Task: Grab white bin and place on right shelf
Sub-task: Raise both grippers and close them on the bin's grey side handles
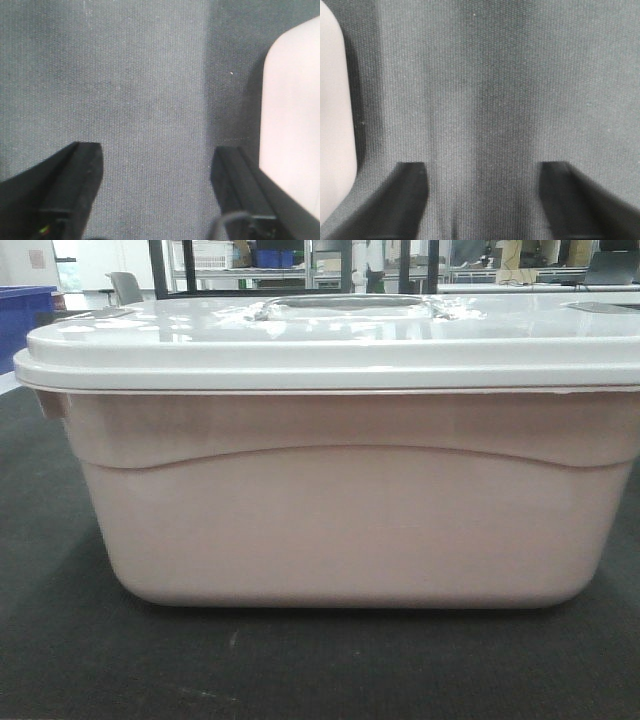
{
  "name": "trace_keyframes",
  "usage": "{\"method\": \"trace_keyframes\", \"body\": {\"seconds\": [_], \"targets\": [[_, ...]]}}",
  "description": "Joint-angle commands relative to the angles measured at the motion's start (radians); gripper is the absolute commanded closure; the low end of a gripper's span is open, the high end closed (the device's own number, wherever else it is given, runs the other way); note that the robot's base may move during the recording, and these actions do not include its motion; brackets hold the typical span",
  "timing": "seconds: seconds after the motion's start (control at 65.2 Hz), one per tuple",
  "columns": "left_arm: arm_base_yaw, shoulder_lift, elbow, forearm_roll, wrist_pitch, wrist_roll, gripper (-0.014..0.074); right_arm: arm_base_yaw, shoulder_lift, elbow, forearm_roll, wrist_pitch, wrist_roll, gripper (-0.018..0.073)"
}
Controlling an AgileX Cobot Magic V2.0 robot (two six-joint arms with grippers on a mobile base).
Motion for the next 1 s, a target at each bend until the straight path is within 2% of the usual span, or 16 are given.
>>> {"method": "trace_keyframes", "body": {"seconds": [0.0,0.2,0.368,0.522,0.675,0.767,0.875,0.982], "targets": [[0.002,-0.027,-0.03,-0.024,-0.016,-0.005,0.0206,-0.004,-0.031,-0.043,0.002,-0.003,-0.015,-0.0064],[0.002,-0.027,-0.03,-0.032,-0.02,-0.005,0.0207,-0.004,-0.031,-0.094,0.003,0.016,-0.014,-0.0064],[0.002,-0.027,-0.033,-0.128,-0.024,-0.005,0.0207,-0.004,-0.031,-0.147,0.032,-0.001,-0.015,-0.0064],[0.002,-0.049,-0.078,-0.228,0.002,-0.005,0.0207,-0.006,-0.042,-0.257,0.063,0.073,-0.015,-0.0064],[0.002,-0.079,-0.144,-0.278,-0.002,-0.005,0.0207,-0.006,-0.06,-0.363,0.114,0.087,-0.028,-0.0064],[0.006,-0.079,-0.156,-0.316,0.026,0.028,0.0207,-0.011,-0.058,-0.376,0.195,0.095,-0.076,-0.0064],[0.048,-0.062,-0.137,-0.463,0.05,0.112,0.0207,-0.053,-0.045,-0.356,0.353,0.098,-0.158,-0.0064],[0.111,-0.051,-0.103,-0.604,0.042,0.208,0.0207,-0.133,-0.032,-0.322,0.499,0.112,-0.241,-0.0064]]}}
